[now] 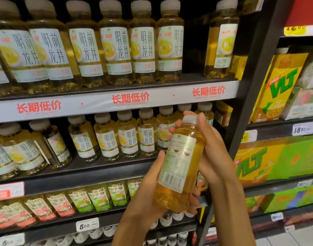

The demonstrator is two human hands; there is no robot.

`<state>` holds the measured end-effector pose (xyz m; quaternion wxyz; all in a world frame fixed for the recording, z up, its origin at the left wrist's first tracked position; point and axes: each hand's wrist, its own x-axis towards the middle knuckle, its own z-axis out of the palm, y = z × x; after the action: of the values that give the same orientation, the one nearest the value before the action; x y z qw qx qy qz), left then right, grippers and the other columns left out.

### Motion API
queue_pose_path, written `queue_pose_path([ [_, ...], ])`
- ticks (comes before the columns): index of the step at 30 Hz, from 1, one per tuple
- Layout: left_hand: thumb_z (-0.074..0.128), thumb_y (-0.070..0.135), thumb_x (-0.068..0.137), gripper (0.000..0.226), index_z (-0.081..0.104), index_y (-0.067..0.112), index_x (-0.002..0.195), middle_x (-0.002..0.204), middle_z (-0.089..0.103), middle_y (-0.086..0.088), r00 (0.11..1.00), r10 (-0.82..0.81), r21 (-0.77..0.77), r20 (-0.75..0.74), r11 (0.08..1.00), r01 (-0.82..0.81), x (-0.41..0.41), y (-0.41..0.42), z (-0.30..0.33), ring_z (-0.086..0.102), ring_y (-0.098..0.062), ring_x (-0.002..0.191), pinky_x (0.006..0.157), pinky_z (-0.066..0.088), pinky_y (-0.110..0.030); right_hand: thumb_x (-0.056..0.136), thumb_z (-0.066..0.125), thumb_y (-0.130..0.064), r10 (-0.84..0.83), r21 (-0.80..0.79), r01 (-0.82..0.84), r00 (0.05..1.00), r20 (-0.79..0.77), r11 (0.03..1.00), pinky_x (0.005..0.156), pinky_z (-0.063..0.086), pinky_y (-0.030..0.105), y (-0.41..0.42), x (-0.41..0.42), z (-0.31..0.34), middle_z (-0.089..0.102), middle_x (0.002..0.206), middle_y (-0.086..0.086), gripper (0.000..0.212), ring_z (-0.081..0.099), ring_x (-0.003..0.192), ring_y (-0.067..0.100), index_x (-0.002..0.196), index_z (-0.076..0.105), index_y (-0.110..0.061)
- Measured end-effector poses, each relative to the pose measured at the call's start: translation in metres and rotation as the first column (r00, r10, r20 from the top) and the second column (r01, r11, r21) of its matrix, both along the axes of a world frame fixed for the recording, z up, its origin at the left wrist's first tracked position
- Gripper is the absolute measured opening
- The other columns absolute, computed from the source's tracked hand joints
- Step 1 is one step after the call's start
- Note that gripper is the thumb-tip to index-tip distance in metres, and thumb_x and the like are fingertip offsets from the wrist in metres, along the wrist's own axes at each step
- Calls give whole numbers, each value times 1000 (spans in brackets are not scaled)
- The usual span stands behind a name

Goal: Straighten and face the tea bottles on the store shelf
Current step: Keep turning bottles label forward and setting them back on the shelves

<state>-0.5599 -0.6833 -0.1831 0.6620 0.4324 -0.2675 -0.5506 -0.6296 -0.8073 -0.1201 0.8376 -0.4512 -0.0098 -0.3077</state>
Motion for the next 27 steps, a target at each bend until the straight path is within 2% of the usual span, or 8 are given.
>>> queue_pose_path([
  [4,52,85,60,89,58,28,128,127,63,-4,939,248,80,239,958,-274,5,3,7,60,-21,117,105,41,-44,82,58,-36,-171,-138,157,981,-96,978,71,57,27,1,0,0,72,90,4,39,70,84,16,113,61,-14],
  [8,49,91,56,67,72,43,98,100,75,6,873,280,25,400,949,-316,-4,5,8,71,-11,93,78,55,-26,80,56,-46,-223,-204,186,959,-177,961,70,57,26,5,5,0,73,98,5,45,71,87,15,116,61,-19],
  [11,44,72,82,68,74,15,104,90,73,-13,975,182,-26,130,983,-180,-3,8,6,71,-24,74,61,56,-31,79,56,-45,-151,-172,121,973,-174,978,79,58,30,7,6,1,70,109,11,45,69,95,19,115,63,-19],
  [14,35,65,90,73,67,4,113,89,67,-20,999,-9,-101,-50,995,4,-2,13,8,68,-28,73,63,55,-34,84,54,-34,-7,-36,3,993,-114,999,80,58,32,6,6,0,72,107,12,38,70,97,23,117,61,-16],
  [18,36,79,80,78,66,18,119,103,71,-18,973,26,56,229,998,-39,1,15,6,70,-31,91,83,55,-43,85,55,-29,-55,-38,52,994,-91,998,69,59,30,3,2,-8,74,91,6,30,72,85,18,111,63,-17],
  [21,48,91,59,89,66,26,116,111,70,-14,931,93,143,354,978,-153,-1,15,9,68,-31,100,95,48,-49,84,58,-30,-157,-112,141,976,-150,984,79,59,35,-1,1,-10,72,93,6,29,69,89,21,110,64,-18],
  [24,61,73,69,75,66,15,117,102,71,-20,974,71,54,213,995,-84,-7,12,11,70,-30,85,74,56,-38,82,59,-38,-168,-137,141,964,-208,980,78,58,35,-3,2,-10,73,97,6,30,69,91,21,107,66,-21],
  [27,58,61,79,75,61,-2,119,93,68,-21,986,-39,-76,-161,997,27,-12,11,15,69,-29,75,64,56,-35,81,59,-41,-74,-47,65,972,-223,997,70,59,32,-6,6,-11,74,94,8,33,72,90,22,104,67,-18],
])
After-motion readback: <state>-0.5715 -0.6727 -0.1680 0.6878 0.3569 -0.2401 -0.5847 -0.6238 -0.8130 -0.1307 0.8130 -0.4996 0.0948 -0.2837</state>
